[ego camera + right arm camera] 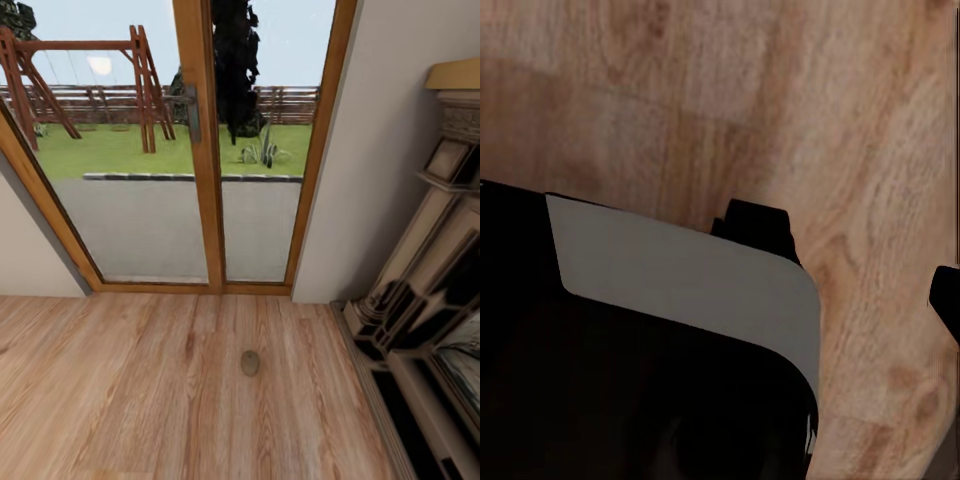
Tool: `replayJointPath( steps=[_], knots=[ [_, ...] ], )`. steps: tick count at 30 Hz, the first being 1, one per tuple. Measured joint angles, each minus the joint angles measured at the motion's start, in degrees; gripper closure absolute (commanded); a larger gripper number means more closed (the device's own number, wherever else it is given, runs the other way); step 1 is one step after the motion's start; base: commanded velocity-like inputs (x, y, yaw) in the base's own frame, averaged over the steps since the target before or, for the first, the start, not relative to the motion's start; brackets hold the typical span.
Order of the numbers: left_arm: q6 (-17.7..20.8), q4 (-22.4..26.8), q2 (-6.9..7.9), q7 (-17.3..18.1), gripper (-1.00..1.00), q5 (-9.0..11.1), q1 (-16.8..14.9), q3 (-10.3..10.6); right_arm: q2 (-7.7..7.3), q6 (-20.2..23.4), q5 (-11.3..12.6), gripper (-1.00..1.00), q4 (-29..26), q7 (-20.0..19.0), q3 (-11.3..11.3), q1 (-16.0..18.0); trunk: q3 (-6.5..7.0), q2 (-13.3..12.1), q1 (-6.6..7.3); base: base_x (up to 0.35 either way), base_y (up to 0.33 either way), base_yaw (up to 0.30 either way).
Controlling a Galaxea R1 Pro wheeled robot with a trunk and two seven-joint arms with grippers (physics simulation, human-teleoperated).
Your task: Place each of the two pumpkins and all three candles from the living room inside a cabinet in the living room (use any cabinet), then make sure every cabinet is closed, and position the cauldron so it is next to a table in the living room.
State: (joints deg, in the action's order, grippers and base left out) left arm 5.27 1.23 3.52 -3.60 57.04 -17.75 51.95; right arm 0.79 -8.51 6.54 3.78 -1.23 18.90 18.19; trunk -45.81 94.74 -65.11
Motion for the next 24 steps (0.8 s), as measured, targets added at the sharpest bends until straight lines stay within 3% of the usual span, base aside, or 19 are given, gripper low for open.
replayJointPath(
  steps=[24],
  knots=[
    [-0.1,0.0,0.23,0.0,-1.0,0.0,0.0,0.0,0.03,0.1,0.4,-1.0,0.0,0.2,0.0,-0.3,0.0,0.0,0.0,0.281,0.0,0.0]
  ],
)
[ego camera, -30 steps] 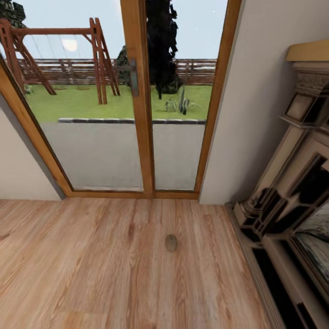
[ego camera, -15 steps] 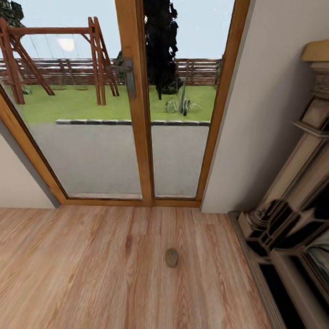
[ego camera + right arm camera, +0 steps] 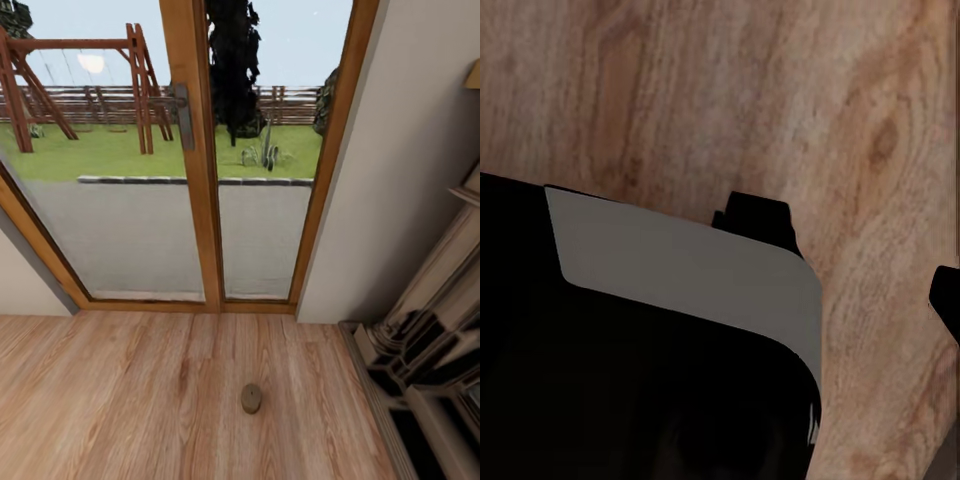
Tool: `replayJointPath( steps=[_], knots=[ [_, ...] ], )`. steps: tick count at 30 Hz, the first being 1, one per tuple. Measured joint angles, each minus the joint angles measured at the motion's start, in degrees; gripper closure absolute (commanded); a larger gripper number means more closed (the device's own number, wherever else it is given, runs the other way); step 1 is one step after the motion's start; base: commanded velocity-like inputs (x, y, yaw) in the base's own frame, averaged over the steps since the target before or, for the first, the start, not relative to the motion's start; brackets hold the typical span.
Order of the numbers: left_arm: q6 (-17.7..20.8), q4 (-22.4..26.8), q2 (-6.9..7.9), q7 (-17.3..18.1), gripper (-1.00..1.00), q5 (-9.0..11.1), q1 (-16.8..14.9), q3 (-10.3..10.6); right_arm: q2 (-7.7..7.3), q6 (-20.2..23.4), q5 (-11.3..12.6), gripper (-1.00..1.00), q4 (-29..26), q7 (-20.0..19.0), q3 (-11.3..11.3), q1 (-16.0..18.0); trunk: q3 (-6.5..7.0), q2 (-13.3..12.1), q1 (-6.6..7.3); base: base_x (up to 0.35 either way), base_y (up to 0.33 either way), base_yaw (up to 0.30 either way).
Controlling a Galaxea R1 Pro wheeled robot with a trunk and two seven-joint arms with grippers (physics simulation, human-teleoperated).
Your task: Place each of the two pumpkins and all three candles from the living room inside a cabinet in the living room (use any cabinet), then make sure every cabinet is closed, and position the cauldron so it is next to a table in the living room.
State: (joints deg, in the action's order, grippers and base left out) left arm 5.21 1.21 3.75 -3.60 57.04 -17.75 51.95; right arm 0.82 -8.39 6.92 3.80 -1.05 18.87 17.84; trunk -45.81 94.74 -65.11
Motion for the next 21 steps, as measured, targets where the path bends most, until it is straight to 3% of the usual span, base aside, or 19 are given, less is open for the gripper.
replayJointPath(
  steps=[6,11,21],
  knots=[
    [-1.1,-0.2,0.25,0.0,-1.0,0.0,0.0,0.0,0.01,0.0,0.0,-1.0,0.0,0.1,0.0,-0.1,0.0,0.0,0.0,0.042,0.0,0.0],
    [-5.3,-1.5,0.18,0.0,-1.0,0.1,0.0,0.0,-0.23,-0.1,0.0,-1.0,-0.3,0.0,0.0,-0.3,0.0,0.0,0.0,0.003,0.0,0.0],
    [-5.5,-1.6,0.12,-0.1,-1.0,0.3,0.0,-0.1,-0.59,0.0,-0.1,-1.0,-0.2,-0.1,-0.1,-0.4,0.0,0.0,0.0,0.024,0.0,0.0]
  ],
)
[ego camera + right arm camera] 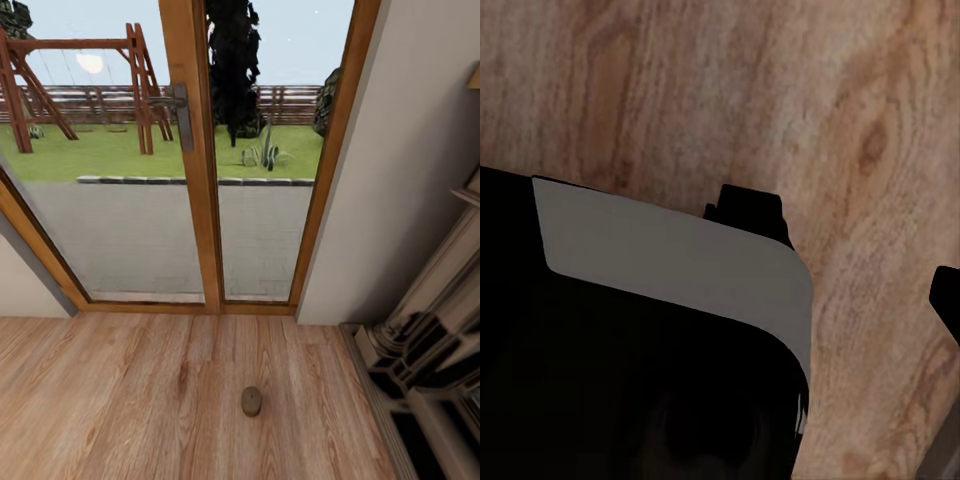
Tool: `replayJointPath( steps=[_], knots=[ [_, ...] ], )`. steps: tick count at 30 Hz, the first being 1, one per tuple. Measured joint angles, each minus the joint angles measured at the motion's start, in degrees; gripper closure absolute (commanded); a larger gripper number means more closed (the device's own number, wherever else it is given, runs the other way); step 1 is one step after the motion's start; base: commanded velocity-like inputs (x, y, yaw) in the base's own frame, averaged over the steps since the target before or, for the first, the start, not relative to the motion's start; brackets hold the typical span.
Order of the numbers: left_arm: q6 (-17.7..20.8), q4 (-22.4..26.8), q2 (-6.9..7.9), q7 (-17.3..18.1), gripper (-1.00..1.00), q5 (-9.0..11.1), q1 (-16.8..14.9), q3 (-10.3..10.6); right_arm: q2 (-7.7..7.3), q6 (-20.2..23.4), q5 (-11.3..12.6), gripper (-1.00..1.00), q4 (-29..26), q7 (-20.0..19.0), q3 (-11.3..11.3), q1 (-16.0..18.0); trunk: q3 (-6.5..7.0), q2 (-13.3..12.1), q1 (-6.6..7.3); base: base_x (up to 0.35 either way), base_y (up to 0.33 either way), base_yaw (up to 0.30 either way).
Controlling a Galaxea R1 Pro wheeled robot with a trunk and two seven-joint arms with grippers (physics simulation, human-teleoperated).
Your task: Place each of the two pumpkins and all three candles from the living room inside a cabinet in the living room (use any cabinet), then make sure every cabinet is closed, and position the cauldron so it is next to a table in the living room.
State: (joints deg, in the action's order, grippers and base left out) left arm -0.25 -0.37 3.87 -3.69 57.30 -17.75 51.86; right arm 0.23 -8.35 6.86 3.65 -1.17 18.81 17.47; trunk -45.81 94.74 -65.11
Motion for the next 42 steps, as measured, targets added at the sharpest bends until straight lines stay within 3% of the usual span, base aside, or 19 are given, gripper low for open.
replayJointPath(
  steps=[20,28,30,31,34,39,42],
  knots=[
    [0.0,-0.2,0.32,0.1,-1.0,-0.3,0.0,0.0,0.19,0.0,-0.3,-1.0,0.1,0.2,0.0,-0.1,0.0,0.0,0.0,0.312,0.0,0.0],
    [-0.1,0.7,0.24,0.1,-1.0,-0.1,-0.1,-0.3,0.32,0.9,-0.9,-1.0,-1.0,0.3,0.3,0.6,0.0,0.0,0.0,0.057,0.0,0.0],
    [-0.1,1.0,0.16,0.1,-1.0,0.0,-0.1,-0.3,0.3,3.6,-1.0,-1.0,-3.7,0.4,0.2,2.1,0.01,0.0,0.0,0.003,0.0,0.0],
    [-0.1,2.2,0.21,0.1,-1.0,-0.1,-0.3,-0.3,0.34,9.5,-1.0,-1.0,-9.2,0.5,0.2,3.5,0.01,0.0,0.0,0.0,0.0,0.0],
    [0.0,5.8,0.71,0.1,-1.0,-0.1,-1.3,-0.3,0.43,16.2,-1.0,-1.0,-15.3,0.6,0.2,4.0,0.01,0.0,0.0,0.0,0.0,0.0],
    [1.3,14.5,2.25,-0.1,-1.0,-0.1,-5.7,-0.4,0.54,19.4,-0.9,-1.0,-17.5,0.9,0.2,4.0,0.01,0.0,0.0,0.0,0.0,0.0],
    [4.6,18.5,2.68,-0.2,-1.0,-0.1,-10.7,-0.5,0.49,19.8,-0.8,-1.0,-17.6,0.9,0.2,4.1,0.01,0.0,0.0,0.0,0.0,0.0]
  ],
)
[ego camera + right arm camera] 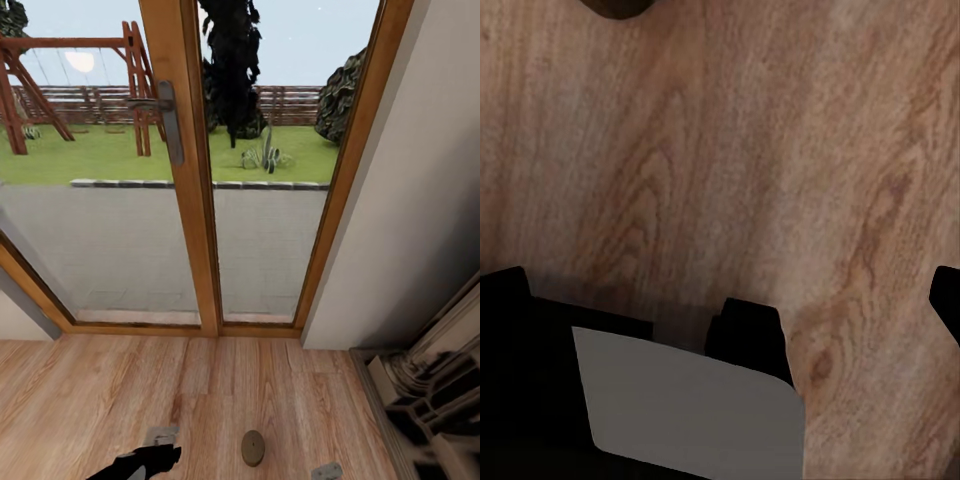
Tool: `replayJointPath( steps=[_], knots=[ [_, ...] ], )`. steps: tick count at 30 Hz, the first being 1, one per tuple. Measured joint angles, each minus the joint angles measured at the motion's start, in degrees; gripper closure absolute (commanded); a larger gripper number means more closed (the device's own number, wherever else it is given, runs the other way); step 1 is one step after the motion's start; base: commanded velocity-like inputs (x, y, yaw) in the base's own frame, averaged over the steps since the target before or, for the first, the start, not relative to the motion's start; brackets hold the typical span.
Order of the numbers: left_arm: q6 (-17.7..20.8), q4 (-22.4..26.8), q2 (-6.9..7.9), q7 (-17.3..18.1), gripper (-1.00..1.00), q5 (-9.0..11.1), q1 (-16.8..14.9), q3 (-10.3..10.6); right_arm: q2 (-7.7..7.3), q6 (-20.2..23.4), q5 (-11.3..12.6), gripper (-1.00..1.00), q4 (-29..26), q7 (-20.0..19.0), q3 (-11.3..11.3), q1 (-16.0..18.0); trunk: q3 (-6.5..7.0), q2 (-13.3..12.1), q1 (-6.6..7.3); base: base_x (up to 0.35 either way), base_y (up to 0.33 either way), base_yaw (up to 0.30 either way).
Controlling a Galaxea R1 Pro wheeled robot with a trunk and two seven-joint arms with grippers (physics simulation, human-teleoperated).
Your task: Place each of the two pumpkins and all three candles from the living room inside a cabinet in the living room (use any cabinet), then make sure every cabinet is closed, and position the cauldron so it is next to a table in the living room.
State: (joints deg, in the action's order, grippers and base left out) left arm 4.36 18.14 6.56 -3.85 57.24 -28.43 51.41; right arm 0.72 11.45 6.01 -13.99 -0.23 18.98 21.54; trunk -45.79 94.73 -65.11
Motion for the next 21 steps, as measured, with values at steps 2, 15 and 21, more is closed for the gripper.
replayJointPath(
  steps=[2,15,21],
  knots=[
    [2.3,1.1,0.04,0.0,-1.0,0.1,-2.8,0.0,-0.01,0.1,0.1,-1.0,0.0,0.0,0.0,0.0,0.0,0.0,0.0,0.0,0.0,0.0],
    [20.2,17.2,1.47,7.1,-1.0,0.2,-16.1,-13.6,0.43,0.2,0.0,-1.0,0.0,3.3,0.1,0.0,-0.01,0.0,0.0,0.0,0.0,0.0],
    [25.0,20.5,4.41,30.2,-1.0,-0.1,-17.3,-24.1,5.33,0.2,-1.9,-1.0,-0.2,15.3,3.3,0.0,-0.01,0.0,0.0,0.0,0.0,0.0]
  ],
)
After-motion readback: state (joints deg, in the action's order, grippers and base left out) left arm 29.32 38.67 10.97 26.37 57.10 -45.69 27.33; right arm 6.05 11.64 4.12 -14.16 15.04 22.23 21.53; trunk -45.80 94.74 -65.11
